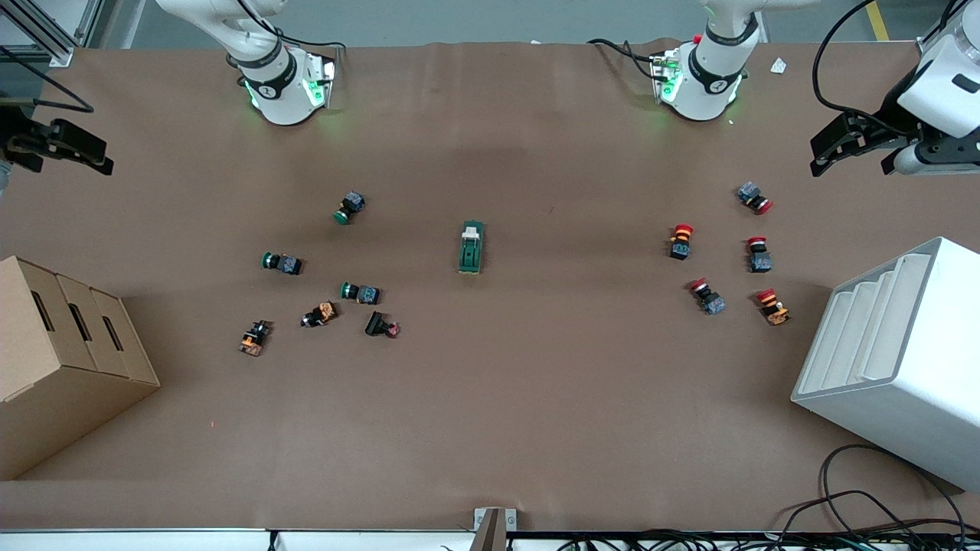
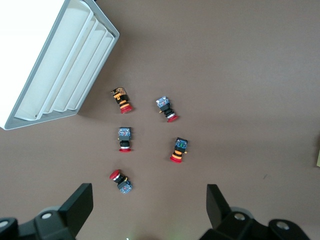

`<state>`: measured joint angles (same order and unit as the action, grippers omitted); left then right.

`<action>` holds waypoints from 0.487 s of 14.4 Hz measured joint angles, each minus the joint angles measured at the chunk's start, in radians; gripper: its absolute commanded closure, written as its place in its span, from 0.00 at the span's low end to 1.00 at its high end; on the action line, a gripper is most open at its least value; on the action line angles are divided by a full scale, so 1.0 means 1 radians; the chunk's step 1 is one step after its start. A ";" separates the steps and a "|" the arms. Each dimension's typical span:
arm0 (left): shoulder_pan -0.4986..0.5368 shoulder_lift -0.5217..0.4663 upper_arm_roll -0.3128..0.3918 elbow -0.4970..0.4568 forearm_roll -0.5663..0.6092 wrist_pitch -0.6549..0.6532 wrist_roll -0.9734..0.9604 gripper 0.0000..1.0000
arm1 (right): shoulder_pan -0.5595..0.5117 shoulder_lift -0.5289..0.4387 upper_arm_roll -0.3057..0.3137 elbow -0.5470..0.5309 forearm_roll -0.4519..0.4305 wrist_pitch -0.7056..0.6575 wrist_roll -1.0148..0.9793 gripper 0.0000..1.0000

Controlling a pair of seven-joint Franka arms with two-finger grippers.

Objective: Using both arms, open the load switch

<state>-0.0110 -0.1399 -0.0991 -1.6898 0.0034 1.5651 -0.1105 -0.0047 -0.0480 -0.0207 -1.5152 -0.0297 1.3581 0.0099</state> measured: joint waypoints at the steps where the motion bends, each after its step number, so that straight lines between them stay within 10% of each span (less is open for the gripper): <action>1: -0.002 0.000 0.000 0.000 0.000 0.000 0.000 0.00 | 0.000 -0.008 0.000 0.000 0.000 0.001 0.000 0.00; 7: -0.004 0.007 -0.001 0.020 0.000 0.000 0.000 0.00 | 0.000 -0.020 -0.001 -0.007 0.019 0.003 0.000 0.00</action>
<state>-0.0146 -0.1332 -0.0997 -1.6700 0.0034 1.5653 -0.1105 -0.0049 -0.0677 -0.0215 -1.5223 -0.0110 1.3610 0.0099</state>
